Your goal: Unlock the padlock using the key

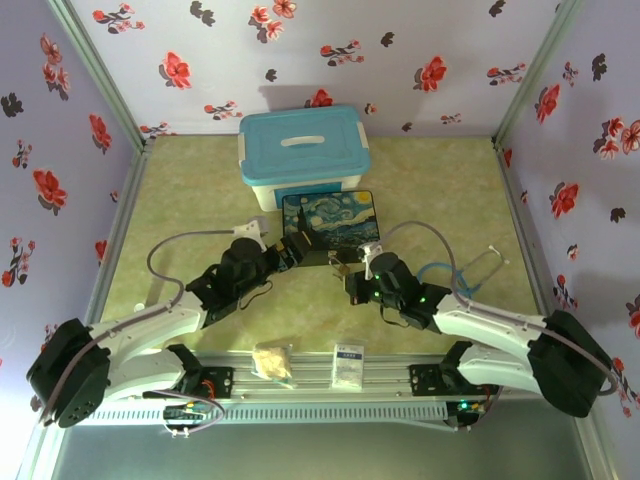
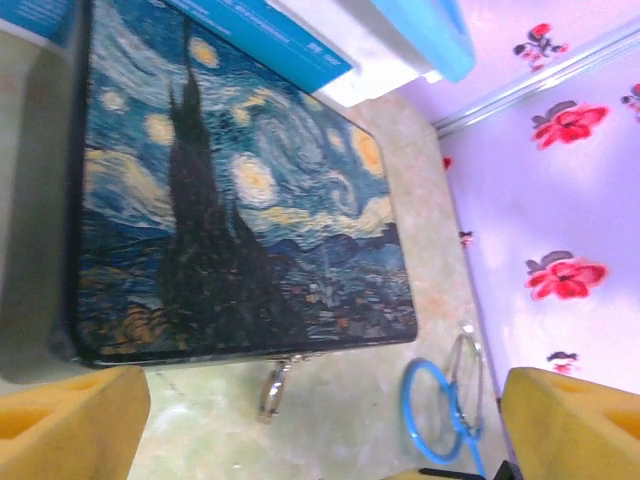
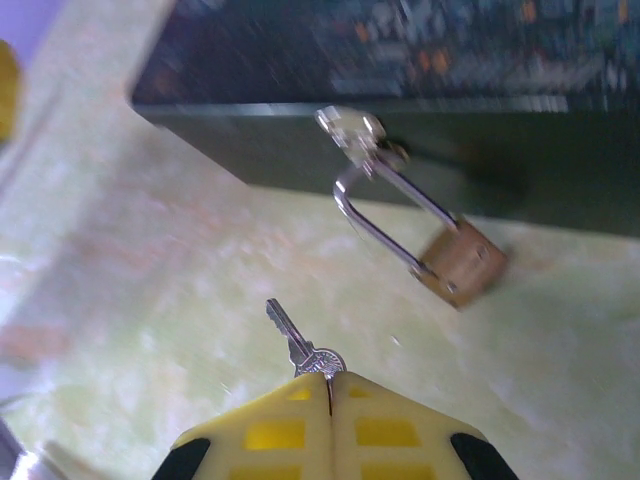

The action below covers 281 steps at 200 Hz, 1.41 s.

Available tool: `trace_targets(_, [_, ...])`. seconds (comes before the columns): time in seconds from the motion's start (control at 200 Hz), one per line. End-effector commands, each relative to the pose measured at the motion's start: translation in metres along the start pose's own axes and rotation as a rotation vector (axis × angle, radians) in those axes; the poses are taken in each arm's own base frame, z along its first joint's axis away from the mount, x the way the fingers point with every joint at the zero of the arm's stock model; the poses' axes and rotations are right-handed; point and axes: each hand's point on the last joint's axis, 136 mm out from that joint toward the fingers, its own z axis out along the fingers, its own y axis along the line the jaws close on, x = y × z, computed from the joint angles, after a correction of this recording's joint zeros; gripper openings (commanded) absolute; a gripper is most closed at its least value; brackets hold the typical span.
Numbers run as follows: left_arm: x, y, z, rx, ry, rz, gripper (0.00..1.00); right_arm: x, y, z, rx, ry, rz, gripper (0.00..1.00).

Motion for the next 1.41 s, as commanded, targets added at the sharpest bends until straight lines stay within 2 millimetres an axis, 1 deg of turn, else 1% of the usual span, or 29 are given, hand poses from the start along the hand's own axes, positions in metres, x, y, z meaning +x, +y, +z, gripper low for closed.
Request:
trace_targets(0.0, [0.002,-0.025,0.006,0.138,0.020,-0.149,0.88,-0.051,0.031,-0.015,-0.093,-0.163,0.009,0.00])
trace_targets(0.11, [0.008,-0.042,0.012,0.209,0.057,-0.179,0.82,-0.065,0.041,-0.021,-0.119,-0.201,0.009,0.00])
trace_targets(0.285, [0.016,-0.063,0.023,0.270,0.109,-0.175,0.72,-0.076,0.050,-0.023,-0.169,-0.253,0.044,0.00])
trace_targets(0.365, [0.021,-0.063,0.029,0.268,0.132,-0.172,0.65,-0.081,0.053,-0.025,-0.199,-0.286,0.067,0.00])
trace_targets(0.44, [0.026,-0.065,0.033,0.275,0.153,-0.176,0.58,-0.082,0.052,-0.026,-0.212,-0.300,0.085,0.00])
trace_targets(0.505, [0.029,-0.068,0.034,0.288,0.168,-0.184,0.48,-0.083,0.049,-0.026,-0.217,-0.315,0.110,0.00])
trace_targets(0.615, [0.030,-0.069,0.035,0.288,0.175,-0.164,0.43,-0.082,0.047,-0.025,-0.215,-0.310,0.117,0.00])
trace_targets(0.705, [0.031,-0.072,0.034,0.283,0.185,-0.143,0.31,-0.080,0.046,-0.024,-0.214,-0.303,0.117,0.00])
trace_targets(0.775, [0.032,-0.070,0.035,0.266,0.191,-0.135,0.23,-0.080,0.047,-0.024,-0.216,-0.300,0.118,0.00])
trace_targets(0.89, [0.036,-0.064,0.039,0.209,0.216,-0.095,0.18,-0.078,0.048,-0.022,-0.223,-0.290,0.108,0.00])
trace_targets(0.93, [0.037,-0.061,0.040,0.189,0.225,-0.081,0.14,-0.076,0.047,-0.021,-0.224,-0.288,0.107,0.00])
trace_targets(0.99, [0.037,-0.061,0.042,0.174,0.233,-0.064,0.04,-0.074,0.046,-0.021,-0.226,-0.290,0.107,0.00])
trace_targets(1.005, [0.038,-0.061,0.042,0.172,0.235,-0.060,0.00,-0.074,0.045,-0.021,-0.223,-0.292,0.107,0.00])
trace_targets(1.1, [0.036,-0.064,0.042,0.170,0.235,-0.036,0.00,-0.072,0.043,-0.019,-0.225,-0.286,0.107,0.00])
trace_targets(1.125, [0.035,-0.066,0.042,0.172,0.232,-0.024,0.00,-0.072,0.043,-0.018,-0.230,-0.281,0.099,0.08])
trace_targets(1.145, [0.033,-0.067,0.041,0.175,0.230,-0.008,0.00,-0.072,0.043,-0.019,-0.235,-0.278,0.090,0.23])
trace_targets(1.15, [0.033,-0.067,0.040,0.175,0.229,-0.003,0.00,-0.073,0.043,-0.019,-0.238,-0.277,0.089,0.25])
trace_targets(1.17, [0.031,-0.070,0.039,0.179,0.224,0.018,0.00,-0.074,0.042,-0.020,-0.241,-0.275,0.084,0.46])
trace_targets(1.175, [0.030,-0.070,0.039,0.179,0.223,0.023,0.00,-0.074,0.041,-0.020,-0.239,-0.273,0.084,0.48])
trace_targets(1.185, [0.029,-0.071,0.038,0.180,0.221,0.038,0.00,-0.074,0.039,-0.020,-0.240,-0.271,0.083,0.57])
trace_targets(1.19, [0.028,-0.071,0.038,0.180,0.219,0.045,0.00,-0.075,0.038,-0.020,-0.238,-0.273,0.084,0.61])
trace_targets(1.215, [0.025,-0.075,0.035,0.186,0.213,0.089,0.00,-0.079,0.031,-0.022,-0.238,-0.280,0.089,0.70])
trace_targets(1.25, [0.021,-0.081,0.030,0.193,0.211,0.171,0.00,-0.085,0.023,-0.027,-0.261,-0.295,0.109,0.79])
trace_targets(1.275, [0.018,-0.087,0.027,0.206,0.212,0.240,0.00,-0.094,0.016,-0.032,-0.292,-0.322,0.127,0.83])
trace_targets(1.315, [0.014,-0.093,0.021,0.218,0.209,0.352,0.00,-0.109,0.012,-0.043,-0.369,-0.358,0.142,0.90])
trace_targets(1.34, [0.014,-0.095,0.017,0.225,0.213,0.422,0.00,-0.120,0.012,-0.051,-0.420,-0.378,0.148,0.91])
trace_targets(1.4, [0.013,-0.105,0.010,0.267,0.225,0.560,0.00,-0.139,0.017,-0.064,-0.527,-0.387,0.145,0.92])
